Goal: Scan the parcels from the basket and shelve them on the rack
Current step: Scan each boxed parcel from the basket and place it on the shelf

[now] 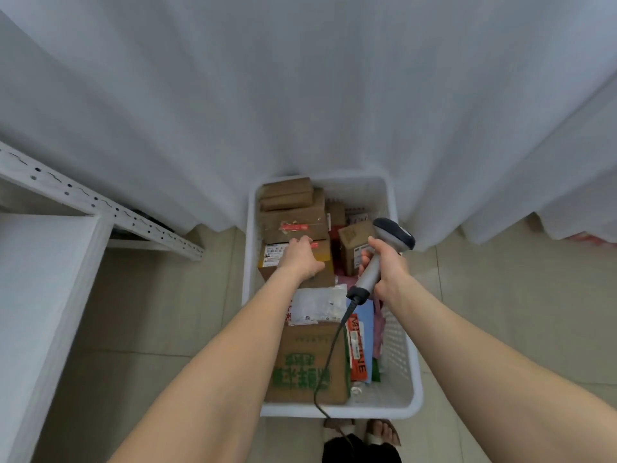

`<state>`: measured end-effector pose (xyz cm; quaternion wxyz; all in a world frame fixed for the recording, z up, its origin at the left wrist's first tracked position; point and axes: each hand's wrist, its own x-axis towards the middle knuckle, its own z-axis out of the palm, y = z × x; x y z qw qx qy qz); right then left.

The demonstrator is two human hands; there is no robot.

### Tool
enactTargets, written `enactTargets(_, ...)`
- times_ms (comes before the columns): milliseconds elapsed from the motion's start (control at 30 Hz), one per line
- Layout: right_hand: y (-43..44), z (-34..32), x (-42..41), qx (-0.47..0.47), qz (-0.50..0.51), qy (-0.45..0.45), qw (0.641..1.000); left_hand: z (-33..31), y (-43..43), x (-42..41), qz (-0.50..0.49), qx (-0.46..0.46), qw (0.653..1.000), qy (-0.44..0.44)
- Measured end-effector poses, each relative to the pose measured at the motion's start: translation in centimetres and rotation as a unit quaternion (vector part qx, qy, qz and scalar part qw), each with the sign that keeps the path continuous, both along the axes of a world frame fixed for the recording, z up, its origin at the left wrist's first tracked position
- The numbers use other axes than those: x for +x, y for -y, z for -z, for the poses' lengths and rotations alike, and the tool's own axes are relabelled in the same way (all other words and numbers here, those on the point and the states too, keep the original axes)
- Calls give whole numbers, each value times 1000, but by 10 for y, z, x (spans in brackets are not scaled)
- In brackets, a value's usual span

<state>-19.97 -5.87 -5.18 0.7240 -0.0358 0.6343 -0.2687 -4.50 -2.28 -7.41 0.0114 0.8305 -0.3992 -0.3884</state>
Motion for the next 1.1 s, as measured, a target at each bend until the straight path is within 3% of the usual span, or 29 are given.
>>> enactTargets(367, 25, 164, -1, -79, 31, -103, 991, 169, 82, -31, 104, -44, 994, -12)
enactTargets(633, 34, 198, -8, -151, -6, -121, 981, 223, 103, -49, 111, -57, 990, 62)
enactTargets(833, 25, 152, -19, -114, 21, -108, 987, 161, 88, -29, 1, -72, 997, 27)
enactTargets(1100, 8, 6, -4, -116, 15, -85, 989, -16, 60, 27, -155, -141, 972, -103)
